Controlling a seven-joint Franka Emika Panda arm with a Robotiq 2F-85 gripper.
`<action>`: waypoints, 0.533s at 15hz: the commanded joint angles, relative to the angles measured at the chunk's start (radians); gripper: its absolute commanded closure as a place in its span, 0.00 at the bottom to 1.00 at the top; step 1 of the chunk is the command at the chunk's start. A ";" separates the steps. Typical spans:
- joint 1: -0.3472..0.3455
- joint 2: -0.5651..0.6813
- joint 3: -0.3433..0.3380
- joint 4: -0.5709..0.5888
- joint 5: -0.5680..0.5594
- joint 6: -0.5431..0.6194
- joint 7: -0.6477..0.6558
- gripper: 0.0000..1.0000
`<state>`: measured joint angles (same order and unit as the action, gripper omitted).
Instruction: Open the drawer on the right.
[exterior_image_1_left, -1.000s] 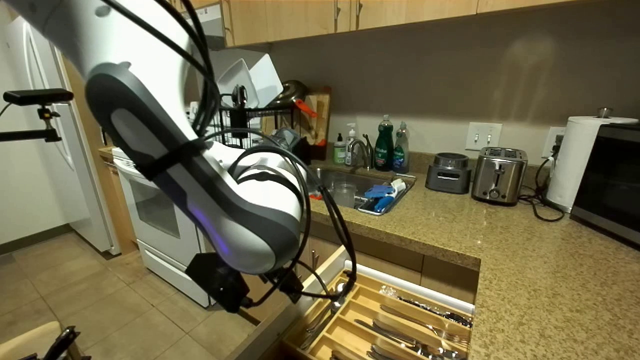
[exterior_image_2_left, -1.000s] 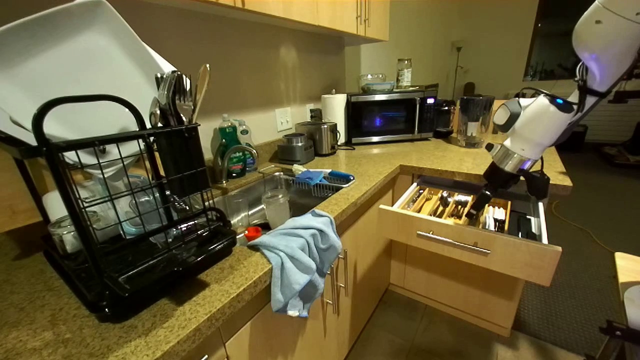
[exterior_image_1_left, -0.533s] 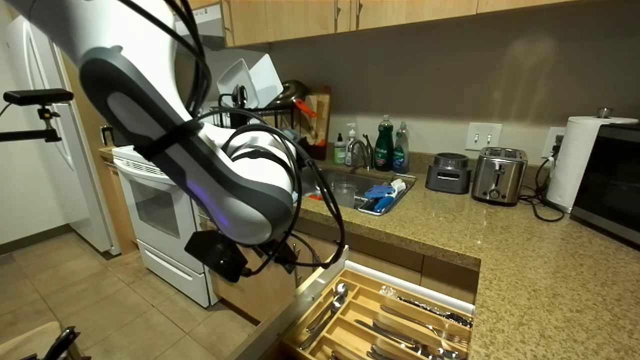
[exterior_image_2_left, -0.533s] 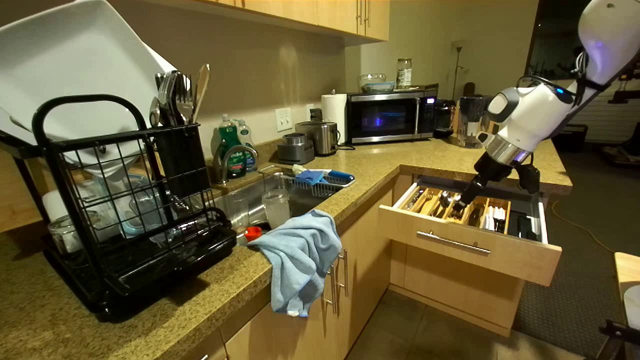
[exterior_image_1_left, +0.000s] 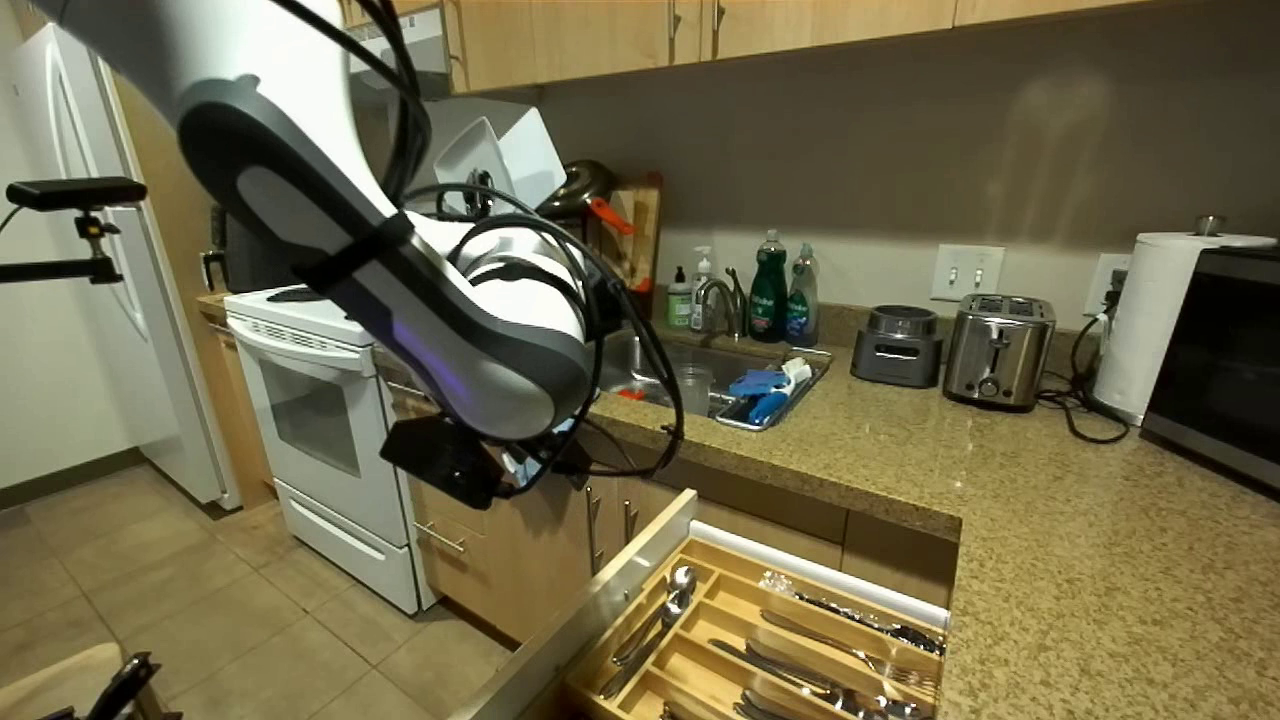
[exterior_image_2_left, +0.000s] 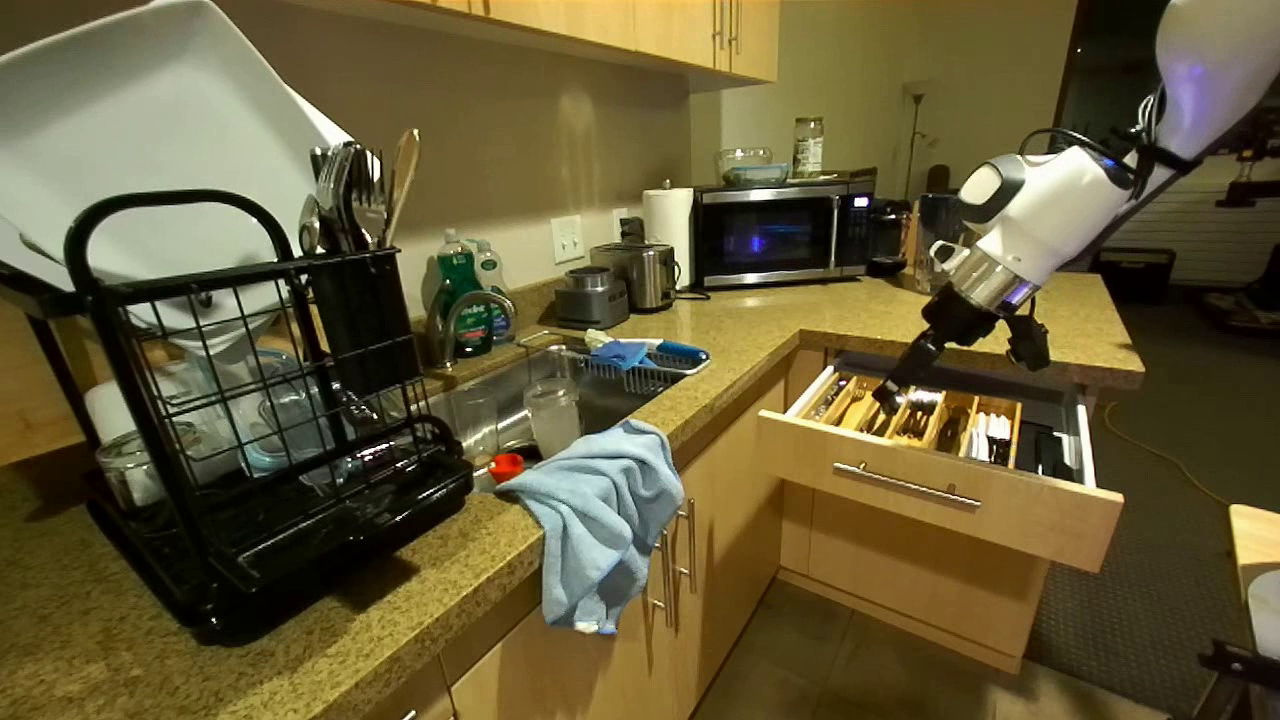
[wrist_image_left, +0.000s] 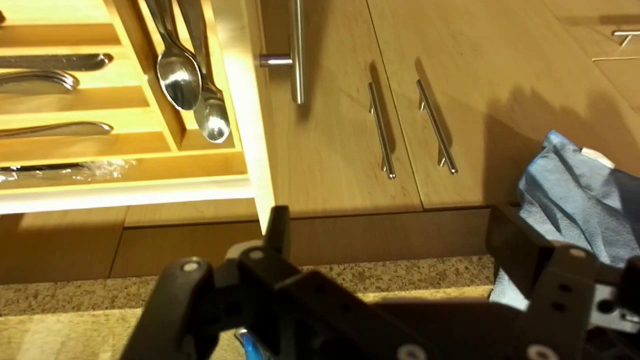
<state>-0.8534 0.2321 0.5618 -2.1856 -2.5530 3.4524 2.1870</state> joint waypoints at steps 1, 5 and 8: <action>-0.012 0.006 0.033 -0.004 -0.070 0.002 0.081 0.00; -0.005 0.009 0.019 0.002 -0.039 0.000 0.038 0.00; -0.005 0.011 0.019 0.002 -0.039 0.000 0.038 0.00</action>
<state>-0.8587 0.2434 0.5803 -2.1832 -2.5918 3.4525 2.2254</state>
